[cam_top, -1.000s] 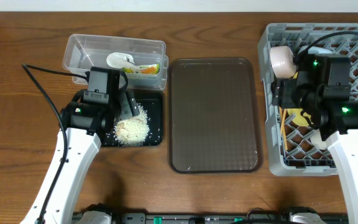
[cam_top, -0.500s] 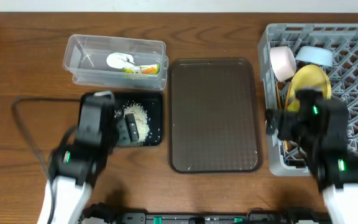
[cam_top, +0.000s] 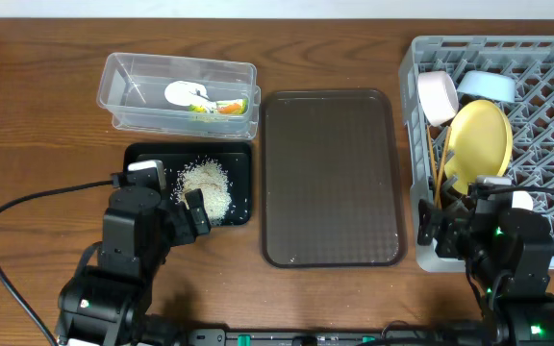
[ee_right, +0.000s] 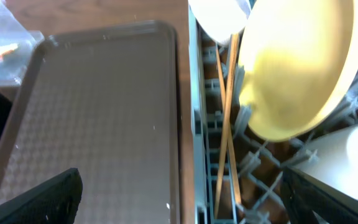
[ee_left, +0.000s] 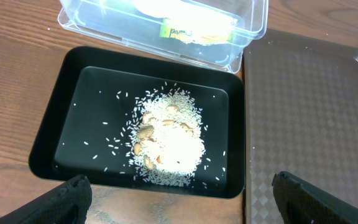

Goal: Sort waste into correct bins and load items into the dishwasher rack

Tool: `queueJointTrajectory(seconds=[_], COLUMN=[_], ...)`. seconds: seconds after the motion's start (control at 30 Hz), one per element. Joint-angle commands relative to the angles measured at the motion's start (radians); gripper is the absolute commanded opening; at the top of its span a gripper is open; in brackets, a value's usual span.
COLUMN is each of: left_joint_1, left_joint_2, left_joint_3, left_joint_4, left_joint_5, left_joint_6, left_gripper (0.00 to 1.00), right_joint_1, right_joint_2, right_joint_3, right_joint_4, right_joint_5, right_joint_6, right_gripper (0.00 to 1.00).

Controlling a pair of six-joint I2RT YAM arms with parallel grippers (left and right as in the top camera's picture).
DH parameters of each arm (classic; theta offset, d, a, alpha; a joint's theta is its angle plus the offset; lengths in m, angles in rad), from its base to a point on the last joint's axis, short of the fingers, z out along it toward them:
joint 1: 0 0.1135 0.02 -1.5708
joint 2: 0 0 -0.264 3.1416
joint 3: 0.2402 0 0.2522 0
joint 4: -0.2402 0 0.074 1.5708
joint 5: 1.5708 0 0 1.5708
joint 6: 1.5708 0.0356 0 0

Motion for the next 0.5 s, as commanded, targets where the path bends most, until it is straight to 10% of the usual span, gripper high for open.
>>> queueJointTrajectory(seconds=[0.0, 0.47], left_joint_1=[-0.004, -0.004], left_joint_2=[0.0, 0.0], left_joint_3=[-0.008, -0.008], left_joint_4=[0.003, 0.003], left_joint_5=[-0.014, -0.014], left_joint_6=[-0.012, -0.012], left_gripper=[0.95, 0.96], right_joint_1=[-0.003, 0.011], right_joint_2=[-0.002, -0.138], right_joint_3=[-0.008, -0.027], right_joint_4=[-0.034, -0.119], right_joint_5=[0.011, 0.014], right_joint_6=[-0.003, -0.069], right_gripper=[0.99, 0.99])
